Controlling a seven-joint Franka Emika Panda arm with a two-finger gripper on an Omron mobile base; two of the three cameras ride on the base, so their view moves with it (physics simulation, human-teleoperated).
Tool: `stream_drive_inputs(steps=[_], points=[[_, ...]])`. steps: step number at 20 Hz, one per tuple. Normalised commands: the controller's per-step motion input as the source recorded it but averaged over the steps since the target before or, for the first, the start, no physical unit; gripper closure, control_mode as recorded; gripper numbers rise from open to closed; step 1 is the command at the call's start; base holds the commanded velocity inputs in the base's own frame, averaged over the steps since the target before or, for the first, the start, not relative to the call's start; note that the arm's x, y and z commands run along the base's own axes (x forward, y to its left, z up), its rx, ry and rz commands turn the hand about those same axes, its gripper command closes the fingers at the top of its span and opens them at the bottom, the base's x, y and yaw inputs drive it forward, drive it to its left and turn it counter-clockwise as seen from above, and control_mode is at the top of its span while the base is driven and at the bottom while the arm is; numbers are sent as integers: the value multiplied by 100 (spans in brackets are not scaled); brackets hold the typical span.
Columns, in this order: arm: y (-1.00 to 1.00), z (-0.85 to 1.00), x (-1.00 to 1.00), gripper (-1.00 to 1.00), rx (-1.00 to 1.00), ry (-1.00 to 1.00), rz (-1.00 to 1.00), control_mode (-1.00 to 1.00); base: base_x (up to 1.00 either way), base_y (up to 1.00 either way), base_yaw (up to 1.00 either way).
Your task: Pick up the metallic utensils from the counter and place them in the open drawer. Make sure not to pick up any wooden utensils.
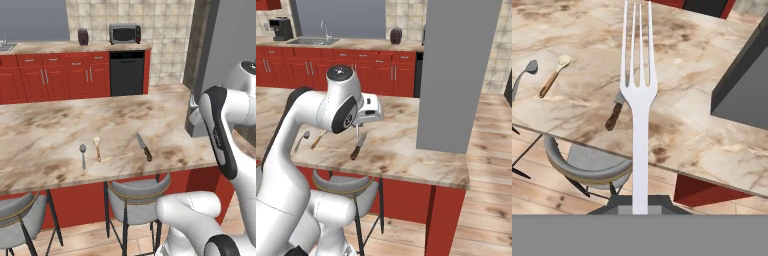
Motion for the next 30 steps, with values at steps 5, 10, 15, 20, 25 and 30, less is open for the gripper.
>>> stream_drive_inputs(steps=[5,10,15,20,25,30], points=[[0,0,0,100,0,0,0,-100,0,0,0],[-4,0,-1,100,0,0,0,-100,0,0,0],[-6,0,-4,100,0,0,0,100,-9,-24,-4],[0,0,0,100,0,0,0,100,-9,-91,-13],[0,0,0,100,0,0,0,100,0,-100,-16],[0,0,0,100,0,0,0,100,19,-100,-10]])
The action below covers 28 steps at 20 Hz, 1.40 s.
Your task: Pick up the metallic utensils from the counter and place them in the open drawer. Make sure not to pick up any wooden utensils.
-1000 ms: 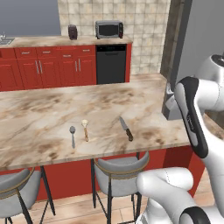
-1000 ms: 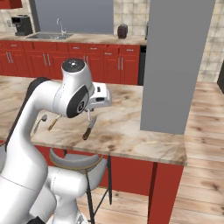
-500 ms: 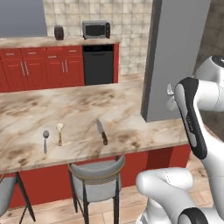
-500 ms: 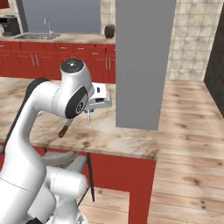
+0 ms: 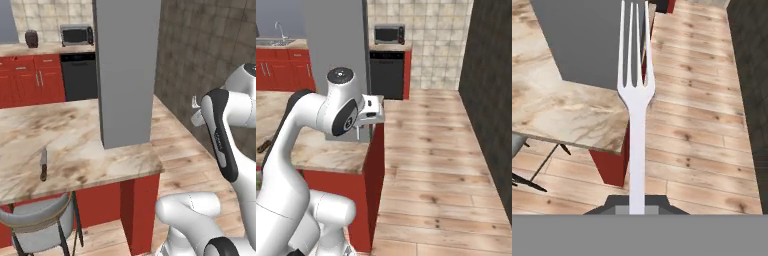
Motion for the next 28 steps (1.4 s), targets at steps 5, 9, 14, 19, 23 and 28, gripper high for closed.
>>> stream_drive_inputs(steps=[5,9,14,19,23,28], points=[[0,0,0,100,0,0,0,100,56,-100,0],[0,0,0,100,0,0,0,100,69,-99,9],[0,0,0,100,0,0,0,100,95,-74,22],[0,0,0,100,0,0,0,100,100,-40,31],[0,0,0,100,0,0,0,100,100,-16,32],[0,0,0,100,0,0,0,100,100,-18,31]])
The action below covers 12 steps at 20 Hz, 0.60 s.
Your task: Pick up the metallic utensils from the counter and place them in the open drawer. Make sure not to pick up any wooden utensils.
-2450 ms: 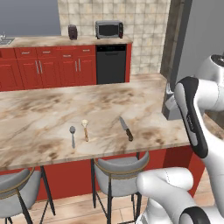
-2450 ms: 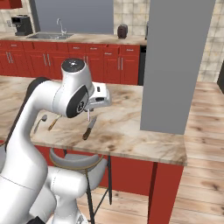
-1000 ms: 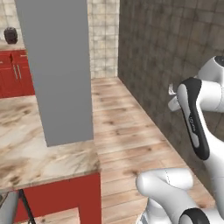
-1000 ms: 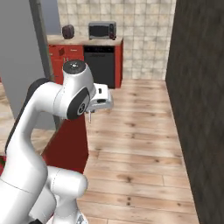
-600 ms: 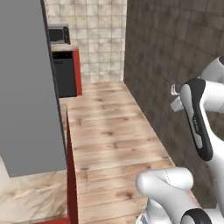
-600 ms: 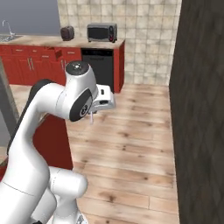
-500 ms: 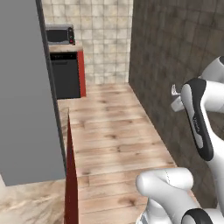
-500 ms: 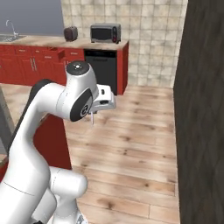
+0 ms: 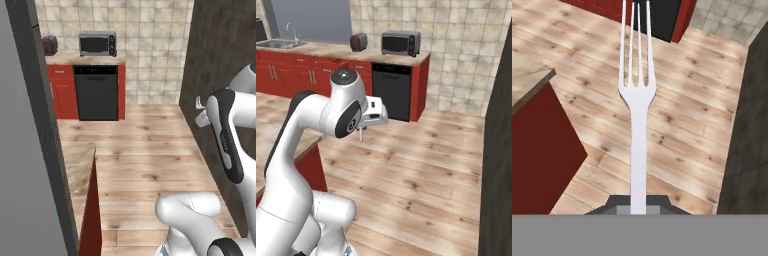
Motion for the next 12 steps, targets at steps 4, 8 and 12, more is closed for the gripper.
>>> stream_drive_inputs(steps=[4,8,12], points=[[0,0,0,100,0,0,0,100,100,-18,25],[0,0,0,100,0,0,0,100,100,-39,21],[0,0,0,100,0,0,0,100,100,-61,19]])
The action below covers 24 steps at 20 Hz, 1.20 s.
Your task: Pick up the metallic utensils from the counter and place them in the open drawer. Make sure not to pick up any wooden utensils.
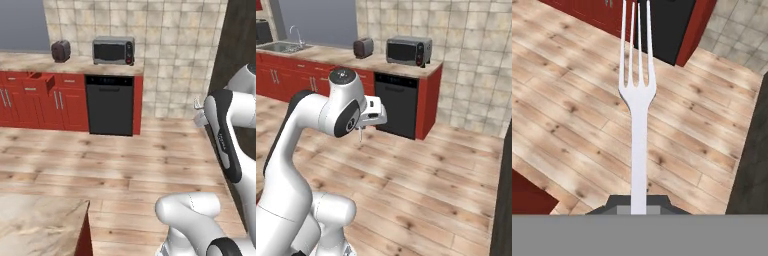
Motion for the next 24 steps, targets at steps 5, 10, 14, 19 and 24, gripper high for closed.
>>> stream_drive_inputs(steps=[5,10,14,19,24], points=[[0,0,0,100,0,0,0,100,100,-60,19],[0,0,0,100,0,0,0,100,100,-4,21],[0,0,0,100,0,0,0,100,100,29,16],[0,0,0,100,0,0,0,100,100,0,3],[0,0,0,100,0,0,0,100,89,18,0]])
